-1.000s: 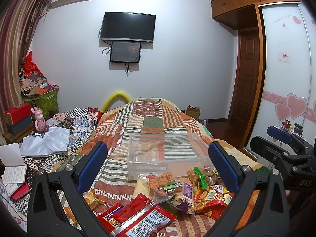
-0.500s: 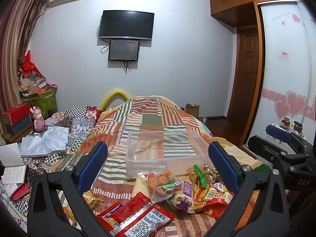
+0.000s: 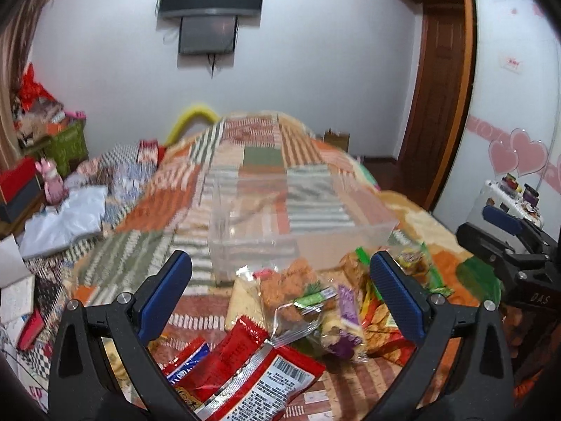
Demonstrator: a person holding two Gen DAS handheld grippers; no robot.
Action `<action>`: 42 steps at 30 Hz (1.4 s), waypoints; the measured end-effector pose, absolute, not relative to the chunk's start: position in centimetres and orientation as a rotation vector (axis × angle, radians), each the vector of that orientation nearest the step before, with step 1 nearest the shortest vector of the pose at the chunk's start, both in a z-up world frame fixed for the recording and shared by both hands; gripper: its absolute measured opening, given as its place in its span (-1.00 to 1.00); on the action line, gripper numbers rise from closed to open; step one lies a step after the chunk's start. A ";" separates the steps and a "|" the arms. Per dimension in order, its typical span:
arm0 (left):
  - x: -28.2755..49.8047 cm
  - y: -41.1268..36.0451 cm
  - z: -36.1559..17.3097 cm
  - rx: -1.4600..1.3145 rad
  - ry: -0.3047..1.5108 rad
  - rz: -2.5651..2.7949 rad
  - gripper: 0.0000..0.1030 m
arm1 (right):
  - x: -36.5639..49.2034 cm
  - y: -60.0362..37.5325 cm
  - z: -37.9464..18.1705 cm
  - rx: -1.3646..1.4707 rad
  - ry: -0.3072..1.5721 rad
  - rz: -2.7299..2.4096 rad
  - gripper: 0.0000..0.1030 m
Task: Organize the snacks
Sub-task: 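Grasp the clear bag of fried snacks with the left gripper while the right grasps the round-biscuit bag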
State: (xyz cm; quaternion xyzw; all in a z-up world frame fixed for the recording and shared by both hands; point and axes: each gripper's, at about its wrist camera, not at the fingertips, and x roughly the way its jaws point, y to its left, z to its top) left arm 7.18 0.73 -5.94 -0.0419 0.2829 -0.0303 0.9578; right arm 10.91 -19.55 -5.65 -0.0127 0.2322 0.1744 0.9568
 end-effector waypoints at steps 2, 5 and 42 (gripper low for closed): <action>8.1 1.2 -6.9 -0.095 0.613 -0.052 1.00 | 11.3 -19.9 -6.3 -0.032 0.494 0.344 1.00; 9.5 1.7 -8.0 -0.102 0.678 -0.046 1.00 | 12.2 -20.3 -7.3 -0.030 0.540 0.349 1.00; 16.9 -1.4 -13.2 -0.056 1.047 -0.140 0.53 | 17.2 -20.1 -12.7 0.104 0.839 0.512 0.43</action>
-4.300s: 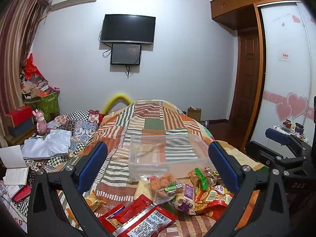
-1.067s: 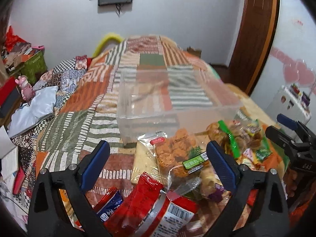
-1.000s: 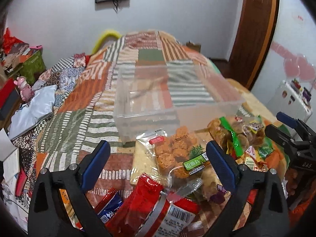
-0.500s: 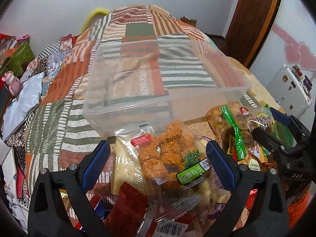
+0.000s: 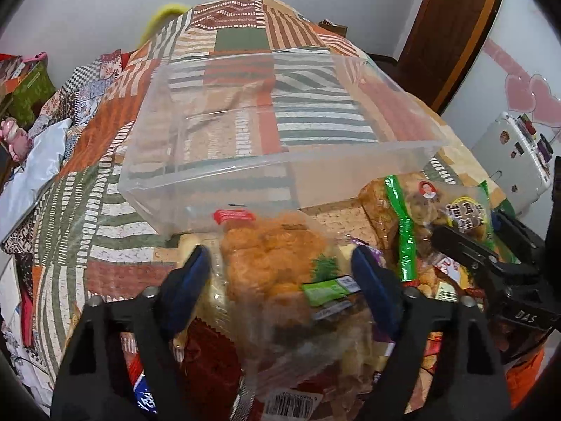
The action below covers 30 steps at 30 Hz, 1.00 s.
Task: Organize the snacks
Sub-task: 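Grasp the clear bag of fried snacks with the left gripper while the right grasps the round-biscuit bag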
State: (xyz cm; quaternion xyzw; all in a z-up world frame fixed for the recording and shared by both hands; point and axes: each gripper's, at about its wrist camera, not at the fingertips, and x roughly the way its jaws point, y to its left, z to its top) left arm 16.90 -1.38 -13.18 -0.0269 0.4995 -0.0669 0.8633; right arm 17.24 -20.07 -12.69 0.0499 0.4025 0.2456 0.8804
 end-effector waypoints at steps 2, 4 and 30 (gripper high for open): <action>16.7 -1.4 -13.1 -0.071 1.041 -0.139 0.43 | 17.2 -20.1 -12.7 0.112 0.838 0.512 0.38; 16.4 -1.3 -12.9 -0.083 1.035 -0.137 0.35 | 17.1 -20.1 -12.6 0.110 0.833 0.510 0.32; 10.6 0.5 -8.4 -0.073 0.876 -0.146 -0.34 | 15.2 -19.9 -8.1 0.104 0.684 0.501 0.11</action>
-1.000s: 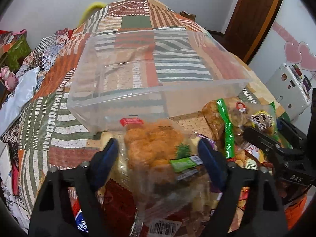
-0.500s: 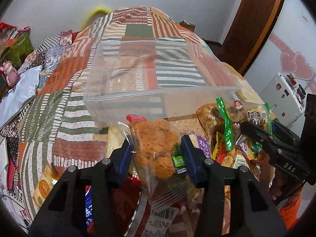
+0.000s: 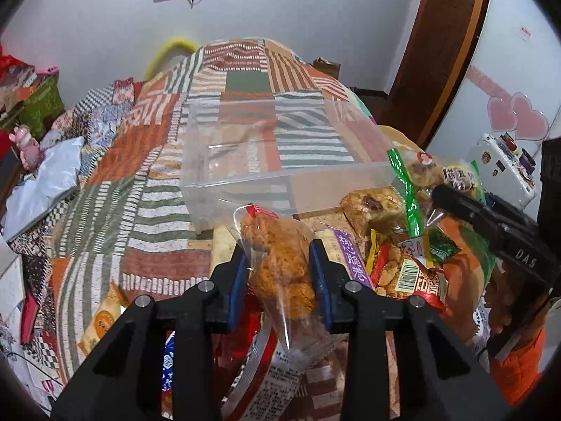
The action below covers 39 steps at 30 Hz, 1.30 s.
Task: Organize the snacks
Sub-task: 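Lower both held bags into the clear box and open both grippers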
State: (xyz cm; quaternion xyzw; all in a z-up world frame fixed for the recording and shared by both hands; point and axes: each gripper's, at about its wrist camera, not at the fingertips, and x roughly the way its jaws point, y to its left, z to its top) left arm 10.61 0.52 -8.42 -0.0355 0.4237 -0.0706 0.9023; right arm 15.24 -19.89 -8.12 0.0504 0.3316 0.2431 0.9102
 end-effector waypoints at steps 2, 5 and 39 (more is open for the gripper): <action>10.3 0.7 -8.0 -0.075 0.863 -0.143 -0.40 | 15.1 -19.7 -7.7 0.101 0.673 0.502 0.11; 10.0 1.2 -7.4 -0.083 0.842 -0.137 -0.41 | 15.0 -19.3 -7.0 0.092 0.654 0.504 0.11; 20.7 3.5 -6.4 -0.134 0.772 -0.049 -0.44 | 22.8 -14.9 -7.2 -0.001 0.709 0.529 0.11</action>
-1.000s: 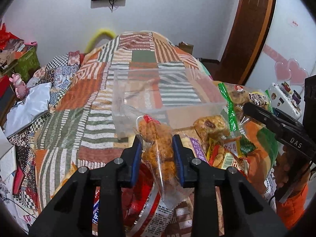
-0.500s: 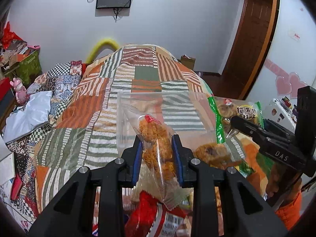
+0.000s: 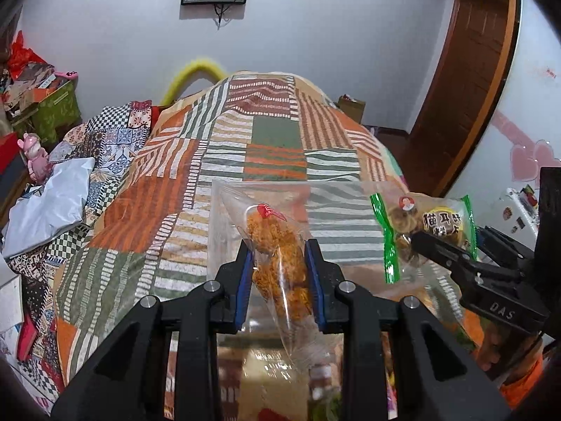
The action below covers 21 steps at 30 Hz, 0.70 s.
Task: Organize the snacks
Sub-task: 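Lower both held bags into the clear box and open both grippers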
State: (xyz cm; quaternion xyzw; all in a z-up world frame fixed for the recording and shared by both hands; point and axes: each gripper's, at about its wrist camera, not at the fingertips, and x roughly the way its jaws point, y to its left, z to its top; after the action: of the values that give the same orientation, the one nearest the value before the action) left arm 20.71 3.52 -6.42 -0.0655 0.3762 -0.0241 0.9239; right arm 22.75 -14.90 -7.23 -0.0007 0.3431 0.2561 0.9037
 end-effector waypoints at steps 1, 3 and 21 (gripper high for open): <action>21.1 3.6 -6.7 -0.130 0.776 -0.045 -0.44 | 23.1 -14.8 -7.5 -0.003 0.720 0.534 0.11; 21.8 3.5 -7.2 -0.117 0.788 -0.038 -0.44 | 23.8 -14.5 -8.1 -0.008 0.749 0.541 0.11; 25.6 3.6 -11.8 -0.080 0.955 -0.036 -0.44 | 26.2 -11.5 -11.1 -0.149 0.910 0.587 0.11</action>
State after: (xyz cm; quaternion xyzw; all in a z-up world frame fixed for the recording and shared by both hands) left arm 25.63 3.64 -11.80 -0.0384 0.4594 -0.0173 0.8872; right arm 26.21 -11.53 -11.10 -0.0708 0.4328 0.2792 0.8542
